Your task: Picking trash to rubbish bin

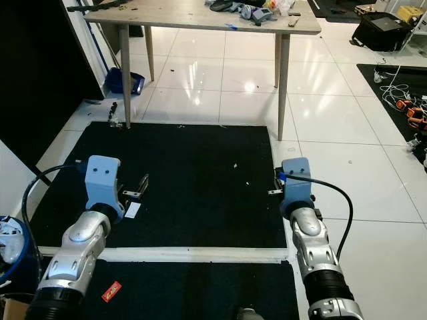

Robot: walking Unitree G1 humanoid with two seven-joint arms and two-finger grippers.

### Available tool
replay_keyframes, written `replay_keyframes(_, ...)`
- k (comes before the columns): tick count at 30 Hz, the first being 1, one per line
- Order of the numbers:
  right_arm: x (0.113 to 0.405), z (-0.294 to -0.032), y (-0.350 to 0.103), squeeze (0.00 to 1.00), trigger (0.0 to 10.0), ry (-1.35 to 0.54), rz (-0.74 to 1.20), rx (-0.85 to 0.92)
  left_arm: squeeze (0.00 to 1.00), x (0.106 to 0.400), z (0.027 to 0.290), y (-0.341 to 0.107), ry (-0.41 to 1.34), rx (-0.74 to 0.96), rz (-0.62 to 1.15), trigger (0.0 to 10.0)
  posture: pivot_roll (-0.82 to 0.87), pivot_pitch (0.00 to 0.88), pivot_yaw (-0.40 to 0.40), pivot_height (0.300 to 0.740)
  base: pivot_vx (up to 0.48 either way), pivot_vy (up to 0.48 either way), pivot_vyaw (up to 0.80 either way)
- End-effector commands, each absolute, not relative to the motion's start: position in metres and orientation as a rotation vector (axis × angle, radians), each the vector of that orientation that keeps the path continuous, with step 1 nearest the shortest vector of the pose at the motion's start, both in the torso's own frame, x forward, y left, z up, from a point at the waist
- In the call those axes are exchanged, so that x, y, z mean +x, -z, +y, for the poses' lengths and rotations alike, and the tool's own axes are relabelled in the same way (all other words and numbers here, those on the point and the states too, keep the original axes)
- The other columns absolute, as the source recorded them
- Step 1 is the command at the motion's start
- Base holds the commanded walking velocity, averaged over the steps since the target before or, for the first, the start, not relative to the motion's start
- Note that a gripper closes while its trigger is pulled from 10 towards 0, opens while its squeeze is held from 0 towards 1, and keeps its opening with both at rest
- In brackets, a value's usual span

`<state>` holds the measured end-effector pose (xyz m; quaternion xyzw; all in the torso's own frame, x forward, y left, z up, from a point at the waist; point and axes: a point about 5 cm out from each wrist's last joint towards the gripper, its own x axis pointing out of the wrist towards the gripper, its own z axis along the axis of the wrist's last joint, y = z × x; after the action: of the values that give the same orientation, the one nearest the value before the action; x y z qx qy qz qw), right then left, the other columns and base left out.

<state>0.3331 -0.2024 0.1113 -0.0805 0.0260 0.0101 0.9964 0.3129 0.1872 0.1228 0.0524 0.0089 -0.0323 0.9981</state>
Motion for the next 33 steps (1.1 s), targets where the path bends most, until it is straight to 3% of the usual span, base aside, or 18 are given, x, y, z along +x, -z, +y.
replay_keyframes(1, 0.329, -0.206, -0.108, 0.0, 10.0, -0.021, 0.074, -0.169, 0.0, 0.312, 0.193, -0.123, 0.051, 0.108, 0.022, 10.0, -0.06, 0.173, 0.018, 0.74, 0.0, 0.0, 0.0)
replay_keyframes(15, 0.325, -0.202, -0.108, 0.0, 10.0, -0.039, 0.081, -0.177, 0.0, 0.307, 0.195, -0.123, 0.048, 0.114, 0.027, 10.0, -0.06, 0.206, -0.016, 0.74, 0.0, 0.0, 0.0)
replay_keyframes(33, 0.315, -0.194, -0.095, 0.0, 10.0, -0.046, 0.116, -0.156, 0.0, 0.303, 0.2, -0.118, 0.035, 0.122, 0.046, 10.0, -0.05, 0.195, -0.003, 0.74, 0.0, 0.0, 0.0)
